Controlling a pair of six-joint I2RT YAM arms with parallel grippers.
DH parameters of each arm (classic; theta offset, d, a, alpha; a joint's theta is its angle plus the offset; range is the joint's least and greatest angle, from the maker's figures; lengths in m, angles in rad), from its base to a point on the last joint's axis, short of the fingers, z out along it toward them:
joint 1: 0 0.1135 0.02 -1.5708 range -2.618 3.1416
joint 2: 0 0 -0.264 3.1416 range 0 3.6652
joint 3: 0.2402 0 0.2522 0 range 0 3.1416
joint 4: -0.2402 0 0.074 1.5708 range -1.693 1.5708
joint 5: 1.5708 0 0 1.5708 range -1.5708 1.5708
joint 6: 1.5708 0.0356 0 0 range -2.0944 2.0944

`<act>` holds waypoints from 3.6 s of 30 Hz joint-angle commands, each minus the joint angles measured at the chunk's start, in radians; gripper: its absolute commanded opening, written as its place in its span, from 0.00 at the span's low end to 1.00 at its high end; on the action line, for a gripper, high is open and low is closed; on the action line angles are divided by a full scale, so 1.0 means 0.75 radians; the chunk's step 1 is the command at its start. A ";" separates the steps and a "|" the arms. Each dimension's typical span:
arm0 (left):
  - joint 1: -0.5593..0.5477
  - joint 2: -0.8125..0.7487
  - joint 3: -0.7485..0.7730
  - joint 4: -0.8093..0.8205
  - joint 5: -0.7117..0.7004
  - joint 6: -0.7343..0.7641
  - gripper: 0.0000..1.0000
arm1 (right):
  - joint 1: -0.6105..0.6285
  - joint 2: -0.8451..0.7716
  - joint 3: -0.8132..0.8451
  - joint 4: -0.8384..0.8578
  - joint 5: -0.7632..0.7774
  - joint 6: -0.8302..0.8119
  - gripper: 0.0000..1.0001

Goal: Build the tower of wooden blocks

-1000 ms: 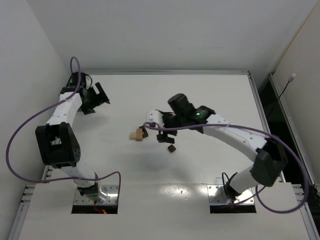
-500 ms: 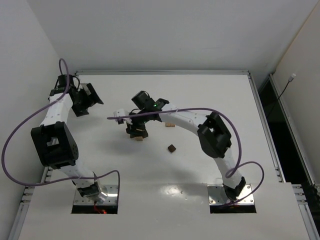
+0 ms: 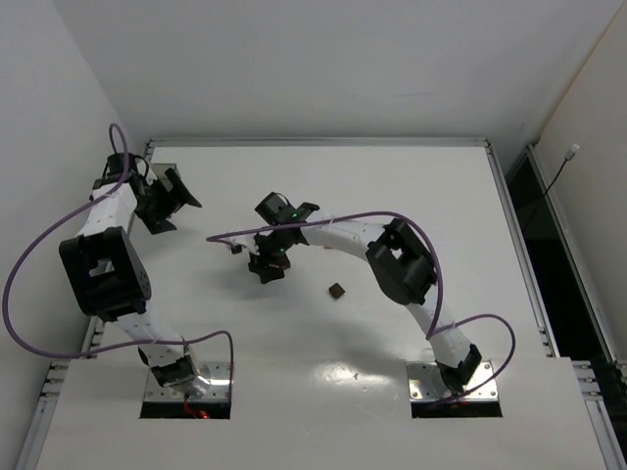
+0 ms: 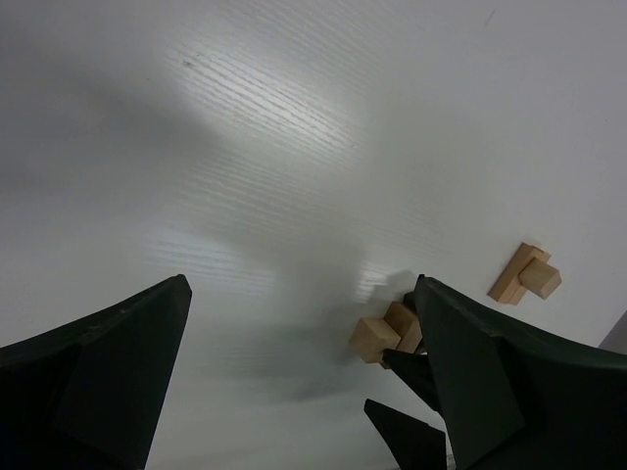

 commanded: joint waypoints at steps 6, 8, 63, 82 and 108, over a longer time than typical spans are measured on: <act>0.022 0.005 0.030 0.027 0.058 -0.024 0.97 | -0.003 0.028 0.086 0.109 0.013 0.074 0.55; 0.022 0.005 0.018 0.039 0.072 -0.024 0.97 | -0.003 0.011 0.086 0.109 0.013 0.074 0.55; 0.106 -0.430 -0.514 0.324 0.332 -0.053 1.00 | -0.093 -0.911 -0.590 -0.179 1.136 1.696 0.00; 0.065 -0.410 -0.494 0.299 0.209 -0.065 1.00 | -0.245 -0.455 -0.462 -0.104 1.068 2.049 0.00; 0.065 -0.275 -0.390 0.287 0.248 -0.065 1.00 | -0.283 -0.298 -0.292 -0.032 1.156 1.910 0.00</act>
